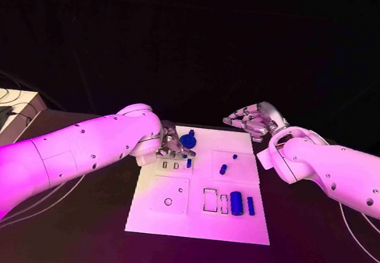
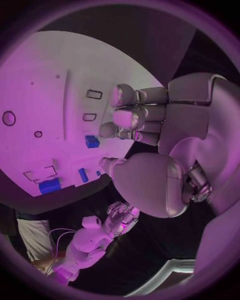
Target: Assemble the parts on the task board
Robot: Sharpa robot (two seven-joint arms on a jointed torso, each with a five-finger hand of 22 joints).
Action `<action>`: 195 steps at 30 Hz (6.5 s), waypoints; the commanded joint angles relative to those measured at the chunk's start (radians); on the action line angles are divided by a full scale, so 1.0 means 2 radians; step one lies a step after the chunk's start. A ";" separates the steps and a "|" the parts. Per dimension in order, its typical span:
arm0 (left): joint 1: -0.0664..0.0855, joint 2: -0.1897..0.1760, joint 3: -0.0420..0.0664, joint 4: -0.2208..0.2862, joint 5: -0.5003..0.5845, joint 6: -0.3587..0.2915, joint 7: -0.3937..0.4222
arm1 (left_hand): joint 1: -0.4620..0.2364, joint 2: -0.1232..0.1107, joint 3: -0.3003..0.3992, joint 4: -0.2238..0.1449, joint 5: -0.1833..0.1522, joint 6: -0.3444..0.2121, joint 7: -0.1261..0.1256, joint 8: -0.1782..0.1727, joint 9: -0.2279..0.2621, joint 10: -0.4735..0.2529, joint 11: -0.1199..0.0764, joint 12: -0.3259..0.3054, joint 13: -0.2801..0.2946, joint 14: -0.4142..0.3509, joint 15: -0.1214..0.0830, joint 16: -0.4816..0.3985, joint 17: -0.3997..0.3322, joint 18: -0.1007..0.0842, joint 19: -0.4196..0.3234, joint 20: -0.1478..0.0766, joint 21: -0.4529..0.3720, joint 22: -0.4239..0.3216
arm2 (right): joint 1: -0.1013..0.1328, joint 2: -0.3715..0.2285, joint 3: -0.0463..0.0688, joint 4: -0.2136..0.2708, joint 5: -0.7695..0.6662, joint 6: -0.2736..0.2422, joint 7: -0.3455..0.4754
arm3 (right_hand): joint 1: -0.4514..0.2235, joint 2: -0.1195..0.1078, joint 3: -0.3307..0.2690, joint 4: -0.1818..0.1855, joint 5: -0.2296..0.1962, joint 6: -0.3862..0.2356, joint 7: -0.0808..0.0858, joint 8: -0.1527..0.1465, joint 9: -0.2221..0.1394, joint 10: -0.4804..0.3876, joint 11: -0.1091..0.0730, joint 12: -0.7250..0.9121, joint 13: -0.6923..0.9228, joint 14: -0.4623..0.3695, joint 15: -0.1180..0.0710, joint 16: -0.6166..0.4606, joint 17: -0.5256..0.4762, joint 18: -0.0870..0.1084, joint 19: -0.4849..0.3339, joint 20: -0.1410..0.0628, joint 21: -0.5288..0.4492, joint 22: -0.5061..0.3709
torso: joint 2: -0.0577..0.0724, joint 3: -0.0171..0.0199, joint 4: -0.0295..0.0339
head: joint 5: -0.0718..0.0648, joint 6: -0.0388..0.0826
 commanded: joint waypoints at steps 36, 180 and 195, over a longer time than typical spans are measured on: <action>0.001 0.026 -0.012 -0.035 0.011 0.023 0.013 | 0.036 0.002 0.027 -0.010 0.001 0.006 0.003 -0.009 0.013 -0.002 0.003 -0.004 -0.004 0.000 0.003 -0.003 0.002 -0.008 0.003 0.003 -0.007 0.011 | -0.001 0.008 0.000 -0.002 -0.007 0.013 -0.006 | -0.007 0.002 0.000 0.001 0.003 0.000 0.000 -0.008 0.003 0.004 0.000 -0.002 0.001 0.000 -0.001 -0.002 -0.001 0.001 0.022 -0.002 -0.002 0.073 | 0.002 -0.0014 0.0001 | -0.004 -0.009; -0.023 -0.043 -0.038 0.057 -0.033 -0.097 0.012 | -0.015 -0.015 0.318 -0.182 0.118 0.051 -0.021 -0.032 0.150 0.055 -0.021 -0.041 -0.020 0.007 -0.016 0.002 -0.002 -0.026 0.028 -0.025 -0.019 0.068 | -0.011 0.003 -0.001 -0.010 -0.008 0.025 0.000 | -0.010 0.007 -0.003 -0.005 0.008 0.002 0.000 -0.012 0.002 0.006 0.000 -0.002 0.004 0.000 -0.001 -0.003 -0.003 0.002 0.022 -0.002 -0.005 0.072 | -0.005 0.0009 0.0057 | -0.002 -0.032; -0.023 -0.044 -0.038 0.060 -0.033 -0.076 0.009 | -0.015 -0.016 0.321 -0.183 0.119 0.051 -0.020 -0.034 0.153 0.055 -0.021 -0.041 -0.020 0.006 -0.016 0.004 -0.004 -0.027 0.029 -0.026 -0.019 0.071 | -0.011 0.002 -0.001 -0.009 -0.007 0.026 -0.001 | -0.011 0.008 -0.004 -0.006 0.008 0.003 0.000 -0.012 0.000 0.007 -0.001 -0.002 0.004 0.000 -0.001 -0.003 -0.004 0.002 0.022 -0.002 -0.005 0.072 | -0.005 0.0003 0.0056 | -0.001 -0.034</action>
